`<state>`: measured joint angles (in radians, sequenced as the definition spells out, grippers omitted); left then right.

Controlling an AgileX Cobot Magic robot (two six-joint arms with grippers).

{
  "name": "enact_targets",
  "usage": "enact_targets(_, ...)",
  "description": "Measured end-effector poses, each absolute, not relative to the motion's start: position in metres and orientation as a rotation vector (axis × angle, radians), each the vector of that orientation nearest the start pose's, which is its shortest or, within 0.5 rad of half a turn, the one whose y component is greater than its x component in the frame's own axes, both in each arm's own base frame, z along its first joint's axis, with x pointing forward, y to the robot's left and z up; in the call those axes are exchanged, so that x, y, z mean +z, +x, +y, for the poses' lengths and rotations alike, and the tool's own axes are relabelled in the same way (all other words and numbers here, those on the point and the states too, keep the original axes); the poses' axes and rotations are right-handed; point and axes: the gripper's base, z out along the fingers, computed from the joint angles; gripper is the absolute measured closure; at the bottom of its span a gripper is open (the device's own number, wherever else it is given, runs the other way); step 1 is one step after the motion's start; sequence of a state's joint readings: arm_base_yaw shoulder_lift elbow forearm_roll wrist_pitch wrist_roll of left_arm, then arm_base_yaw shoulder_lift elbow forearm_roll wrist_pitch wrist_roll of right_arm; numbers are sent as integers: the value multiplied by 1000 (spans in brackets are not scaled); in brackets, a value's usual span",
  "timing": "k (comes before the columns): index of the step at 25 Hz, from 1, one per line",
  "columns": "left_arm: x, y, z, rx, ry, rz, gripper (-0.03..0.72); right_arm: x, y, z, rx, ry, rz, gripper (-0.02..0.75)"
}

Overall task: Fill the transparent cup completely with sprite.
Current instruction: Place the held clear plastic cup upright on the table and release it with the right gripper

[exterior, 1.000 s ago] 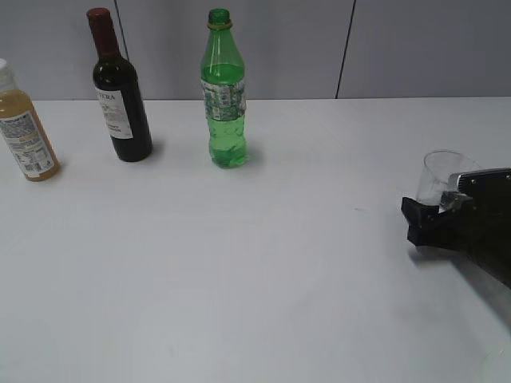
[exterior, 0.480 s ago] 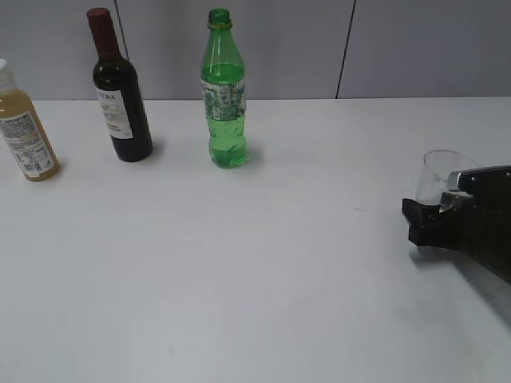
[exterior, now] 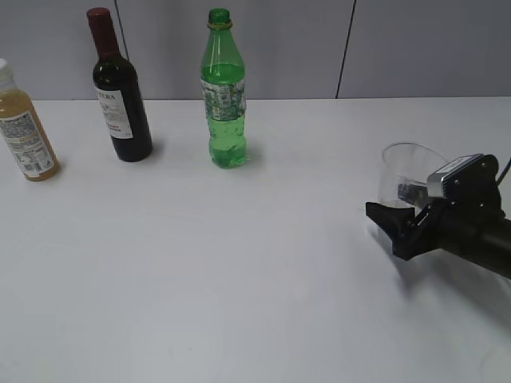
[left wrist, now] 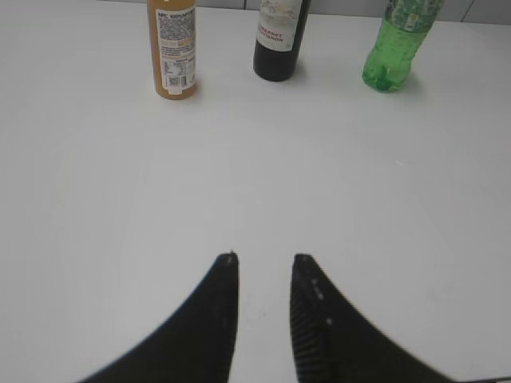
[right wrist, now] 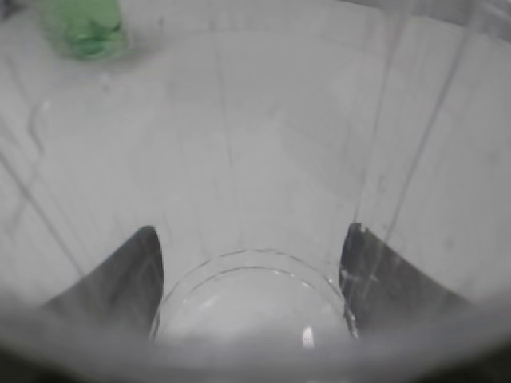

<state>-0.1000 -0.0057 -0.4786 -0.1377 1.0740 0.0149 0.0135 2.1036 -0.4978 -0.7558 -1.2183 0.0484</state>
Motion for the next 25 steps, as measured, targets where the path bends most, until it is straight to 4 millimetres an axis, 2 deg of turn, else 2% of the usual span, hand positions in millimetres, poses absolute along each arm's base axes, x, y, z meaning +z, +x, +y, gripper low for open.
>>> enact_targets(4,271,-5,-11,-218,125,2069,510,76,281,78,647,-936,1651,220)
enact_targets(12,271,-5,-11,-218,125,2069,512,90,301,128,887,-1156,1504,222)
enact_targets(19,271,-5,-11,-218,125,2069,512,76,310,184,1051,-1302,1431,222)
enact_targets(25,271,-5,-11,-218,125,2069,512,65,313,222,1144,-1378,1388,222)
